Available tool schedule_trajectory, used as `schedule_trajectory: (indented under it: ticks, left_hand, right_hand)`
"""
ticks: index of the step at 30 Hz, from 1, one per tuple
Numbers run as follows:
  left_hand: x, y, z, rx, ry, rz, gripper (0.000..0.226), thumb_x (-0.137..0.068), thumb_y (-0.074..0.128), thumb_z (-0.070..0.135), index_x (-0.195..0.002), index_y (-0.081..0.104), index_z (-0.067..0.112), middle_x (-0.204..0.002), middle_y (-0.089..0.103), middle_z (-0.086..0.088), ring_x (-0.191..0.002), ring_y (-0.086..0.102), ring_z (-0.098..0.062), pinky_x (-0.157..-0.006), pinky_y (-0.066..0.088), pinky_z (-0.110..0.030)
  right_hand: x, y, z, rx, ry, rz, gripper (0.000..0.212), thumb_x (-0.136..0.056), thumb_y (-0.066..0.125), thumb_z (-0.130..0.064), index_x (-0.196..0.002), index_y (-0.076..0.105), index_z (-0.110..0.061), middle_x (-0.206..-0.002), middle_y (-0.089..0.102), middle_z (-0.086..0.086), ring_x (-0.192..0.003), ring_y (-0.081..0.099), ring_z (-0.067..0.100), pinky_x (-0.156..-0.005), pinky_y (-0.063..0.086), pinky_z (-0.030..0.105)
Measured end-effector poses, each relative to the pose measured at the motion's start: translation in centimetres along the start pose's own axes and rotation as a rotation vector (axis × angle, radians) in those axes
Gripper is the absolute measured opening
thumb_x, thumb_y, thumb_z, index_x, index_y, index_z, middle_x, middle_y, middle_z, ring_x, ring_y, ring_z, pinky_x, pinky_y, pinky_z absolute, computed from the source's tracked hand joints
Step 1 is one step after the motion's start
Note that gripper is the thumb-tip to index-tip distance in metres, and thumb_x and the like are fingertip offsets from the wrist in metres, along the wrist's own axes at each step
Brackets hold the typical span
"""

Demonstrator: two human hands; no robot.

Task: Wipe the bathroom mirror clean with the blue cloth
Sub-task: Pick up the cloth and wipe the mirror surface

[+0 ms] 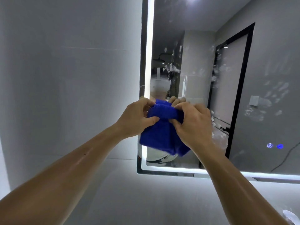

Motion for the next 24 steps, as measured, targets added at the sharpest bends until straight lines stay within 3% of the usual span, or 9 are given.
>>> schedule_trajectory:
  ticks: [3, 6, 8, 10, 13, 15, 20, 24]
  left_hand:
    - [-1.3, 0.3, -0.6, -0.135, 0.014, 0.115, 0.024, -0.085, 0.071, 0.016, -0.105, 0.061, 0.026, -0.093, 0.065, 0.016, -0.076, 0.060, 0.004, -0.068, 0.043, -0.003]
    - [-1.9, 0.5, -1.7, -0.301, -0.032, 0.250, 0.028, -0.086, 0.071, 0.027, -0.113, 0.070, 0.023, -0.103, 0.071, 0.007, -0.090, 0.060, -0.009, -0.085, 0.048, -0.025]
    - [-1.7, 0.4, -2.1, -0.384, -0.030, 0.349, 0.028, -0.085, 0.073, 0.031, -0.112, 0.072, 0.024, -0.104, 0.071, 0.004, -0.092, 0.052, -0.011, -0.084, 0.043, -0.029]
    - [-1.6, 0.3, -2.5, -0.395, -0.019, 0.374, 0.030, -0.084, 0.073, 0.032, -0.112, 0.072, 0.024, -0.101, 0.068, 0.003, -0.091, 0.047, -0.011, -0.081, 0.038, -0.027]
    - [-1.3, 0.1, -2.8, -0.337, 0.024, 0.322, 0.037, -0.081, 0.069, 0.031, -0.117, 0.070, 0.022, -0.099, 0.066, 0.004, -0.091, 0.049, -0.012, -0.081, 0.039, -0.026]
    - [-0.8, -0.3, -2.5, -0.271, 0.059, 0.334, 0.044, -0.076, 0.062, 0.032, -0.118, 0.069, 0.020, -0.097, 0.064, 0.008, -0.089, 0.050, -0.011, -0.080, 0.039, -0.023]
    - [0.3, -2.5, -2.2, -0.219, 0.104, 0.518, 0.031, -0.081, 0.062, 0.021, -0.110, 0.069, 0.012, -0.099, 0.065, 0.002, -0.084, 0.054, -0.011, -0.073, 0.040, -0.012]
    - [0.3, -3.6, -2.4, -0.220, 0.105, 0.594, 0.027, -0.082, 0.064, 0.016, -0.108, 0.068, 0.011, -0.102, 0.063, 0.002, -0.086, 0.054, -0.009, -0.075, 0.038, -0.008]
  right_hand:
    - [-0.2, 0.3, -0.7, 0.122, -0.015, 0.209, 0.019, -0.077, 0.073, -0.013, -0.095, 0.067, -0.014, -0.105, 0.059, 0.006, -0.092, 0.050, 0.026, -0.078, 0.040, 0.036]
    - [-0.2, 2.2, -1.1, 0.089, 0.022, 0.224, 0.030, -0.080, 0.071, -0.003, -0.110, 0.069, -0.008, -0.096, 0.061, 0.015, -0.081, 0.058, 0.032, -0.067, 0.052, 0.044]
    - [0.5, 3.6, -1.5, 0.095, 0.022, 0.238, 0.038, -0.083, 0.069, -0.001, -0.121, 0.065, -0.005, -0.092, 0.062, 0.015, -0.077, 0.058, 0.030, -0.066, 0.052, 0.041]
    - [1.6, 5.0, -1.7, 0.110, 0.019, 0.240, 0.048, -0.086, 0.068, -0.010, -0.133, 0.058, -0.008, -0.102, 0.060, 0.015, -0.087, 0.056, 0.030, -0.077, 0.048, 0.040]
    - [3.3, 7.2, -1.9, 0.178, 0.009, 0.194, 0.062, -0.090, 0.058, -0.043, -0.145, 0.045, -0.016, -0.127, 0.046, 0.013, -0.114, 0.047, 0.033, -0.104, 0.032, 0.048]
    - [3.5, 8.1, -2.1, 0.205, 0.012, 0.199, 0.076, -0.086, 0.053, -0.062, -0.146, 0.040, -0.018, -0.136, 0.037, 0.012, -0.125, 0.039, 0.034, -0.114, 0.019, 0.051]
    - [2.0, 9.4, -2.1, 0.257, -0.024, 0.163, 0.093, -0.081, 0.046, -0.077, -0.153, 0.024, -0.022, -0.161, 0.006, 0.014, -0.148, 0.002, 0.041, -0.117, 0.001, 0.059]
    - [1.5, 10.2, -2.1, 0.277, -0.051, 0.096, 0.090, -0.083, 0.034, -0.080, -0.155, 0.013, -0.030, -0.162, 0.006, 0.013, -0.146, 0.001, 0.046, -0.113, 0.001, 0.067]
Point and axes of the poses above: each hand's wrist, its own x-axis away from the middle knuckle, its own y-axis out of the palm, z = x × y, the point moved 6 cm from there along -x, towards the middle knuckle
